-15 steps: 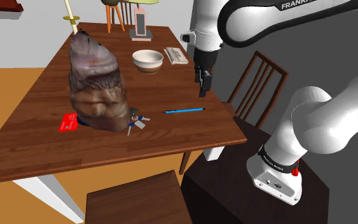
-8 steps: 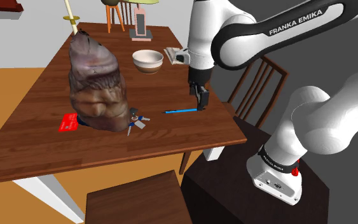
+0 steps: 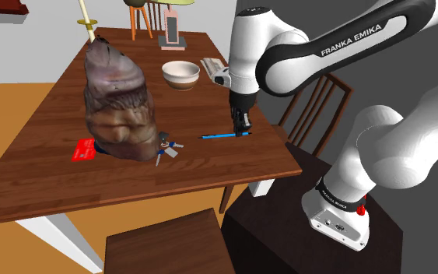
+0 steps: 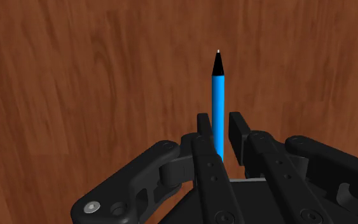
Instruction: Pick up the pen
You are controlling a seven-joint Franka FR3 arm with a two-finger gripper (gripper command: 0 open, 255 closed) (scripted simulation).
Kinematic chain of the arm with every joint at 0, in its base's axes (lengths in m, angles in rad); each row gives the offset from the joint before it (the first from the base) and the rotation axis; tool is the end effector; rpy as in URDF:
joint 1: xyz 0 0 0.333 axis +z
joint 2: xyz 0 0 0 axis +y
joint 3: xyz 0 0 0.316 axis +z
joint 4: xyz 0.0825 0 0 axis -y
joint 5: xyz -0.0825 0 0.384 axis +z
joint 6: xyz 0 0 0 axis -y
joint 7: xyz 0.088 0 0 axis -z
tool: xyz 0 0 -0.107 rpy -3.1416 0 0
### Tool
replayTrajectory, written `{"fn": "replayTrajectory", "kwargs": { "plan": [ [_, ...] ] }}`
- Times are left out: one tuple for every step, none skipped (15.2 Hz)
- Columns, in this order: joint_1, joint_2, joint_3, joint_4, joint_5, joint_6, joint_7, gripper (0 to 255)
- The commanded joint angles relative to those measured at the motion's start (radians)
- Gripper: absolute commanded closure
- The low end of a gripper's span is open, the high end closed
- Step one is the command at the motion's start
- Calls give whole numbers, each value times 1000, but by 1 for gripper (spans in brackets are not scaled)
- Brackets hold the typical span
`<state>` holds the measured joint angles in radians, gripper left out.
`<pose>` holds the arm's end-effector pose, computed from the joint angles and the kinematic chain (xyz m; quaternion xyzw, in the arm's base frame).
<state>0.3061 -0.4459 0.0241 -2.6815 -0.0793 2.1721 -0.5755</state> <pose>0.3534 0.1174 0.3694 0.8882 0.4568 -0.0362 0.0329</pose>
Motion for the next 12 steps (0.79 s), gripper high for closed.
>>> {"fn": "replayTrajectory", "kwargs": {
  "plan": [
    [0, 1, 0, 0, 0, 1, 0, 255],
    [0, 1, 0, 0, 0, 1, 0, 255],
    [0, 0, 0, 0, 0, 1, 0, 255],
    [0, 0, 0, 0, 0, 1, 0, 255],
    [0, 0, 0, 0, 0, 1, 0, 255],
    [0, 0, 0, 0, 0, 1, 0, 255],
    [0, -1, 0, -1, 0, -1, 0, 255],
    [0, -10, 0, 7, 1, -17, -2, 255],
    [1, -18, -1, 15, 2, -33, -3, 255],
    [1, -26, -1, 23, 3, -49, -5, 255],
    [1, -34, -1, 32, 4, -65, -6, 255],
    [2, -41, -1, 40, 4, -81, -7, 255]
  ]
}}
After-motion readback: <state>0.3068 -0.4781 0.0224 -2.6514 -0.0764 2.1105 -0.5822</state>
